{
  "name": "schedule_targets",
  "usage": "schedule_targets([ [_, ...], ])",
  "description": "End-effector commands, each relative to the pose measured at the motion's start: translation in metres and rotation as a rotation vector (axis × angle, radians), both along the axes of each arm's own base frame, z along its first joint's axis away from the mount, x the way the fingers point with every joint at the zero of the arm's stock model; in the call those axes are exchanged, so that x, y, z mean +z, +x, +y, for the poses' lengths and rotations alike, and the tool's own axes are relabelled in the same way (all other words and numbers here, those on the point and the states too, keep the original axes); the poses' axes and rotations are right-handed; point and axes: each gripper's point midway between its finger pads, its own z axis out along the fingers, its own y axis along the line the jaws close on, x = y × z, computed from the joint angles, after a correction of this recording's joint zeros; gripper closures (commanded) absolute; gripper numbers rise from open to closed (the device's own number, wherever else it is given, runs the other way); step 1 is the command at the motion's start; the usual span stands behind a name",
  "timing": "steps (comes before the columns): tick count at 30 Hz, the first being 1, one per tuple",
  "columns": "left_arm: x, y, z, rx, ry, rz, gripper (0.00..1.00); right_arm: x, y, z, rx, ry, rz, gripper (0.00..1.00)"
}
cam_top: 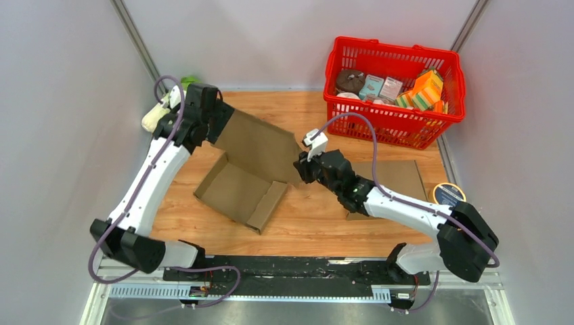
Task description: Fold the paper box
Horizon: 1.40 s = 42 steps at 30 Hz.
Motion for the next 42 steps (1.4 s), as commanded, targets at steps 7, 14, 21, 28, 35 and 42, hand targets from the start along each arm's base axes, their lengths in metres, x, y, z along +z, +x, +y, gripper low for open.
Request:
schedule_targets([
  [7, 0.034, -0.078, 0.005, -0.619, 0.475, -0.498, 0.26, 0.037, 0.034, 0.008, 0.393, -0.002, -0.014, 0.81],
  [14, -0.108, -0.092, 0.026, -0.793, 0.459, -0.019, 0.23, 0.015, 0.057, 0.009, 0.562, -0.131, 0.082, 0.82],
  [21, -0.163, -0.077, 0.056, -0.699, 0.508, 0.276, 0.28, 0.011, 0.082, 0.000, 0.582, -0.185, 0.116, 0.78],
  [28, -0.176, -0.084, 0.093, -0.514, 0.621, 0.333, 0.27, 0.015, 0.082, -0.002, 0.588, -0.168, 0.117, 0.77],
  [35, -0.203, -0.063, 0.077, -0.579, 0.565, 0.330, 0.21, 0.022, 0.088, 0.002, 0.519, -0.099, 0.132, 0.73],
  [42, -0.243, -0.059, 0.056, -0.626, 0.451, 0.341, 0.42, 0.029, 0.083, -0.015, 0.189, 0.008, 0.253, 0.42],
])
